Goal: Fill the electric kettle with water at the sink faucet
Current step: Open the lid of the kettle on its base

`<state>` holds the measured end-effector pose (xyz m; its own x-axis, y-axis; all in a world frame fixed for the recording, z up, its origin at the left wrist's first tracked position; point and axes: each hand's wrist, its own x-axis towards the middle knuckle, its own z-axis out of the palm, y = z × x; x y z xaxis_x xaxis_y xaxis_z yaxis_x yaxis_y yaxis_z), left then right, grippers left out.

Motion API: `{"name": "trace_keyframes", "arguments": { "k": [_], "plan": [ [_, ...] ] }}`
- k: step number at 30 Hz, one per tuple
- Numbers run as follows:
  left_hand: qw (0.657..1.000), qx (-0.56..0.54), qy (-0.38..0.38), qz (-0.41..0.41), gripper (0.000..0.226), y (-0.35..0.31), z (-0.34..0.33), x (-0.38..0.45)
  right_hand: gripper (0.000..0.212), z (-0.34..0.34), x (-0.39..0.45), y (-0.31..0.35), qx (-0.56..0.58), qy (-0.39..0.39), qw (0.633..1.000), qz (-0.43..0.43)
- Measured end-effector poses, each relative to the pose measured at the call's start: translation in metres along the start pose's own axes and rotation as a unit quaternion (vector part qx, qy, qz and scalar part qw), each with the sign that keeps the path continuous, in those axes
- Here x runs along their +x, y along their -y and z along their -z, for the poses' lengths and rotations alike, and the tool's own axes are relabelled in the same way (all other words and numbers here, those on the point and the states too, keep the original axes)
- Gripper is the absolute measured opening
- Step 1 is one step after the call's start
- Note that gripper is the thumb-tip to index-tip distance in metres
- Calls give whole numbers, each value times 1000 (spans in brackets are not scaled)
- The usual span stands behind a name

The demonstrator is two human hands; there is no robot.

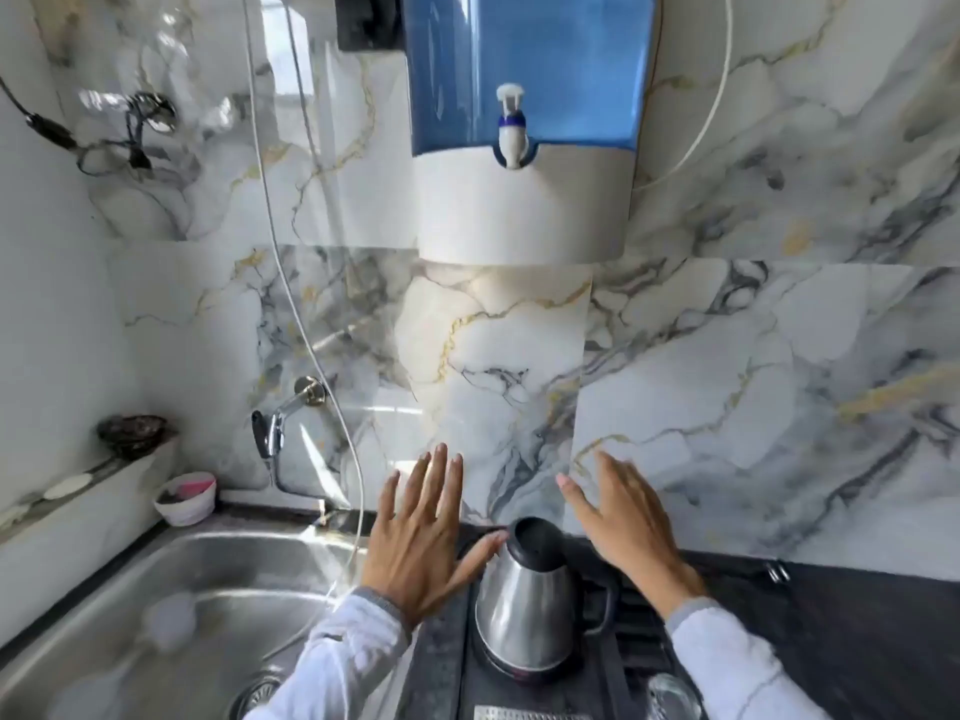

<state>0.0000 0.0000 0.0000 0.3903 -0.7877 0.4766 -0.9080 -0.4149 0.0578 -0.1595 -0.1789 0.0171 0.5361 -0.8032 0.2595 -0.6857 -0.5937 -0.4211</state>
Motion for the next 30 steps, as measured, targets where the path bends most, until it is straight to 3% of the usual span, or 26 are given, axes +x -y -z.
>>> {"name": "trace_keyframes", "arguments": {
  "k": [4,6,11,14,20,24,27,30],
  "plan": [
    [996,9,90,-8,102,-13,-56,-3,68,-50,5,-17,58,116,985,-111],
    [992,11,123,-12,103,-18,-83,1,71,-76,8,-19,83,138,978,-129],
    [982,33,187,-21,108,-18,-124,21,72,-115,15,-19,57,77,986,-139],
    [981,35,191,-25,111,-19,-138,27,61,-118,26,-27,92,60,987,-115],
    [981,16,192,12,113,-22,-161,16,51,-120,41,-50,67,123,990,-8],
    [982,15,189,20,111,-22,-162,13,41,-126,47,-54,85,124,989,10],
    [985,13,172,18,105,-24,-156,14,32,-121,58,-71,189,160,969,-20],
    [988,14,154,9,102,-25,-157,13,40,-113,64,-91,302,245,921,-34]
  ]
}}
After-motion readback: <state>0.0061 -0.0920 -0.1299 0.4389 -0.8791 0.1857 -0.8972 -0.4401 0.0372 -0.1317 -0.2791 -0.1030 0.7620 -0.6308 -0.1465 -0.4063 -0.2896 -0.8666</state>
